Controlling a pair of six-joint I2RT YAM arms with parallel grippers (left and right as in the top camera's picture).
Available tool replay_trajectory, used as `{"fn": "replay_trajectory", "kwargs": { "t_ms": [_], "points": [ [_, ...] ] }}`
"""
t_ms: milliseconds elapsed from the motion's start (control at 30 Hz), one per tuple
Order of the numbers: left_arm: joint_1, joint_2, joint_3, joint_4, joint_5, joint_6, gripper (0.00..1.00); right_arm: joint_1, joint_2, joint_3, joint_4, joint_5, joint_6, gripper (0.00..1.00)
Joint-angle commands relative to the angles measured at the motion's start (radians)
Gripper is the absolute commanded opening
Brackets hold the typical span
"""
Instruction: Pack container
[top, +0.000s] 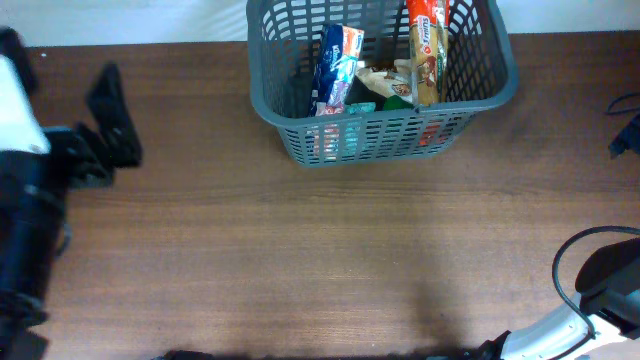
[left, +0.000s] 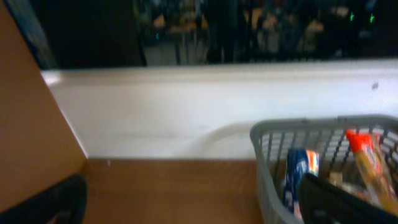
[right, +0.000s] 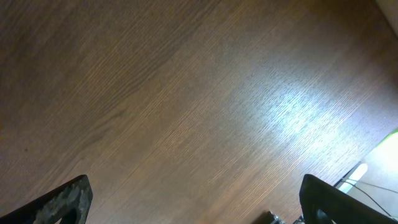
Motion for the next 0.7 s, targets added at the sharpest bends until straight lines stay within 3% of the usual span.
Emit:
{"fn": "replay_trajectory", "kwargs": {
  "t_ms": [0,233,433,667],
  "points": [
    [0.005,-0.155,-0.251,0.082,0.040,-0.010,0.99,-0.003,-0.002,-0.008,0.003,0.012,0.012,0.99],
    [0.008,-0.497,-0.797,0.303,0.069,-0.018,0.99,-0.003,-0.002,-0.008,0.003,0.012,0.012,0.99],
    [0.051,-0.676,-1.098,0.433,0.161,-0.021,0.99,-0.003,-0.002,-0.008,0.003,0.012,0.012,0.99],
    [0.082,-0.815,-1.396,0.524,0.167,-0.169,0.99,-0.003,-0.002,-0.008,0.003,0.012,0.012,0.99]
  ]
}}
